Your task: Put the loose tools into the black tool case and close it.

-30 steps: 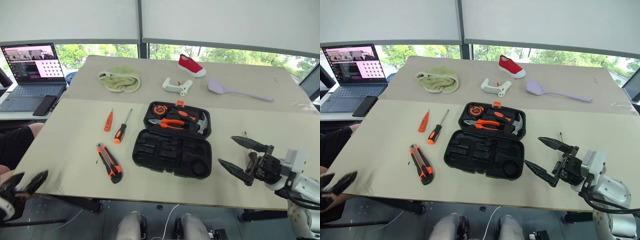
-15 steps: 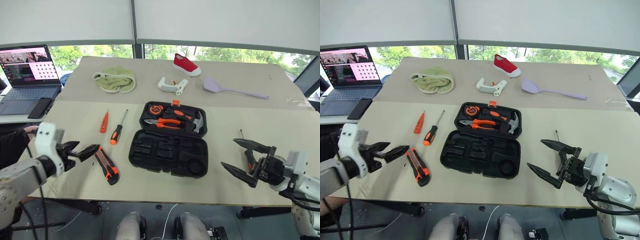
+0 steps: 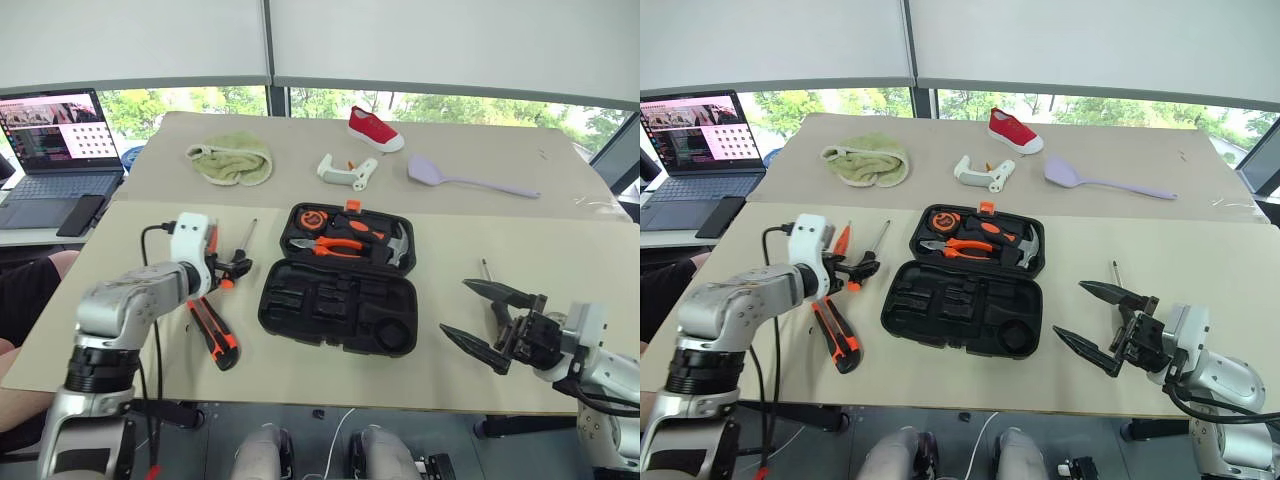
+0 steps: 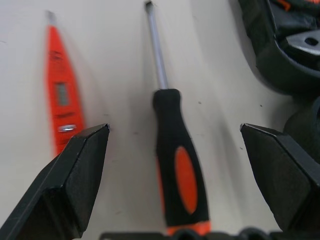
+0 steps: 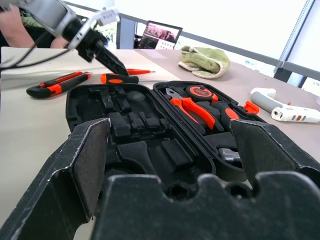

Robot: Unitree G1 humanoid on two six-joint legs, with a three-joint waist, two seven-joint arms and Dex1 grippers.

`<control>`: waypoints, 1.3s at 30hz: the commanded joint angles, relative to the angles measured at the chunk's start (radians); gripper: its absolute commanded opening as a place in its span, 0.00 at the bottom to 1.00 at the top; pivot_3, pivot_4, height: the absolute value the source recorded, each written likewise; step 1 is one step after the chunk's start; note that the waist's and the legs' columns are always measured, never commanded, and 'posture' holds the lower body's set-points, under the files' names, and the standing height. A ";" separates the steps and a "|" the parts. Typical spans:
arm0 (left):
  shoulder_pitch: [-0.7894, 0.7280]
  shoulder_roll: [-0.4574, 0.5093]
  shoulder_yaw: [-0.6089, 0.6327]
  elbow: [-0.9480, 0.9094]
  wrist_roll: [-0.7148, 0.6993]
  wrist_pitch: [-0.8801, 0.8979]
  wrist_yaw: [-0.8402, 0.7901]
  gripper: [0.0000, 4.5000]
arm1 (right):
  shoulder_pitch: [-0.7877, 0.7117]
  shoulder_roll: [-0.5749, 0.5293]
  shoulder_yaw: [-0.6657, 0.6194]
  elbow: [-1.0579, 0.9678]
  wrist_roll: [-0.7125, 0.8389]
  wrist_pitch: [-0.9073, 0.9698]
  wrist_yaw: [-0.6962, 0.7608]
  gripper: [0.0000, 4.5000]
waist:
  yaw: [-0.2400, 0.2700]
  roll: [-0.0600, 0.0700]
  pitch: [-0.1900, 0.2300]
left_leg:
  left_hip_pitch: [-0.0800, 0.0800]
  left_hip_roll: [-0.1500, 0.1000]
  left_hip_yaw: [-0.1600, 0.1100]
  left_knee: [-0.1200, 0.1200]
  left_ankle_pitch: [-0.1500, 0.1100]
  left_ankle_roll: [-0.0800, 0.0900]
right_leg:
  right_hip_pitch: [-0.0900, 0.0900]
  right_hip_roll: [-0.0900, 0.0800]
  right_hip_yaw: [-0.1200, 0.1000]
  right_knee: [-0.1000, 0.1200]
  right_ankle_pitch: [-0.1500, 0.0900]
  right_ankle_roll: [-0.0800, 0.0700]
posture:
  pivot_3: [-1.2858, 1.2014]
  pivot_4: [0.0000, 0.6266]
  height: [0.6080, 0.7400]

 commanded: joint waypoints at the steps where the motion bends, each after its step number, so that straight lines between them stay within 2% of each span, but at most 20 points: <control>1: -0.032 -0.020 -0.020 0.030 0.042 -0.001 -0.032 0.75 | 0.007 0.000 0.002 -0.087 0.004 0.021 -0.043 1.00 | 0.002 0.000 0.000 | 0.000 0.000 0.000 0.000 0.000 0.000 | 0.000 0.000 0.000 0.000 0.000 0.000 | 0.52 0.24 0.99; 8: -0.040 -0.023 0.009 0.018 0.095 -0.041 -0.077 0.20 | 0.011 -0.009 0.009 -0.139 0.009 0.063 -0.094 1.00 | 0.004 0.000 0.000 | 0.000 0.000 -0.001 0.000 0.000 0.000 | 0.001 -0.001 0.000 0.000 0.000 0.000 | 0.52 0.24 0.99; 11: -0.008 0.050 0.036 -0.022 0.128 -0.221 -0.201 0.20 | 0.010 -0.020 -0.009 -0.132 0.012 0.069 -0.098 1.00 | 0.001 0.000 0.000 | -0.001 0.000 -0.001 0.000 0.000 0.000 | 0.000 -0.001 -0.001 0.000 0.000 0.000 | 0.52 0.24 0.99; 15: 0.017 0.155 0.038 -0.020 0.164 -0.586 -0.514 0.20 | 0.010 -0.045 -0.047 -0.103 0.016 0.074 -0.094 1.00 | -0.002 0.000 0.001 | -0.002 0.001 -0.001 0.000 0.000 -0.001 | -0.003 0.000 -0.001 0.000 0.000 0.000 | 0.52 0.24 0.99; 16: 0.004 0.173 0.022 -0.012 0.159 -0.642 -0.602 0.20 | 0.010 -0.054 -0.056 -0.091 0.020 0.078 -0.087 1.00 | 0.000 0.000 0.001 | -0.002 0.001 -0.001 0.000 -0.003 -0.006 | -0.003 -0.001 -0.001 0.000 0.000 0.000 | 0.52 0.24 0.99; 19: -0.078 0.230 -0.125 0.005 0.188 -0.774 -0.931 0.20 | 0.011 -0.083 -0.069 -0.054 0.016 0.080 -0.056 1.00 | 0.012 0.000 0.001 | -0.003 -0.001 -0.001 0.000 -0.004 -0.006 | -0.002 -0.002 -0.002 -0.001 0.000 0.000 | 0.52 0.24 0.99; 21: -0.164 0.187 -0.212 0.050 0.235 -0.819 -1.015 0.20 | 0.011 -0.093 -0.068 -0.042 0.015 0.092 -0.049 1.00 | 0.022 0.000 0.001 | -0.003 -0.002 -0.001 0.000 -0.004 -0.005 | -0.002 -0.002 -0.003 -0.002 0.000 0.000 | 0.52 0.24 0.99; 23: -0.237 0.145 -0.292 0.115 0.311 -0.834 -1.045 0.20 | 0.011 -0.095 -0.066 -0.037 0.013 0.094 -0.044 1.00 | 0.026 0.001 0.001 | -0.004 -0.002 0.000 0.002 -0.004 -0.002 | -0.001 -0.002 -0.002 -0.003 0.001 0.001 | 0.52 0.24 0.99; 25: -0.296 0.116 -0.385 0.215 0.452 -0.911 -1.038 0.20 | 0.018 -0.091 -0.065 -0.045 0.013 0.095 -0.045 1.00 | 0.023 0.001 0.001 | -0.005 -0.002 -0.001 0.004 -0.002 0.005 | -0.001 0.000 -0.002 -0.003 0.000 0.002 | 0.52 0.24 0.99; 28: -0.353 0.047 -0.446 0.317 0.555 -0.958 -0.985 0.20 | 0.038 -0.082 -0.071 -0.068 0.019 0.099 -0.055 1.00 | 0.009 0.000 0.001 | -0.005 -0.002 -0.001 0.004 -0.002 0.005 | -0.001 0.001 -0.001 -0.002 0.000 0.002 | 0.52 0.24 0.99; 32: -0.374 -0.007 -0.463 0.384 0.628 -1.004 -0.947 0.20 | 0.063 -0.063 -0.085 -0.107 0.040 0.111 -0.090 1.00 | 0.002 0.000 0.001 | -0.013 -0.001 -0.001 0.008 -0.002 0.005 | -0.009 0.001 -0.001 0.001 0.000 0.002 | 0.52 0.24 0.99; 39: -0.378 -0.055 -0.459 0.460 0.684 -1.079 -0.921 0.20 | 0.106 -0.034 -0.111 -0.122 0.052 0.113 -0.119 1.00 | 0.003 0.000 0.001 | -0.018 0.000 -0.003 0.017 -0.004 0.009 | -0.010 0.001 -0.002 0.002 0.001 0.004 | 0.52 0.24 0.99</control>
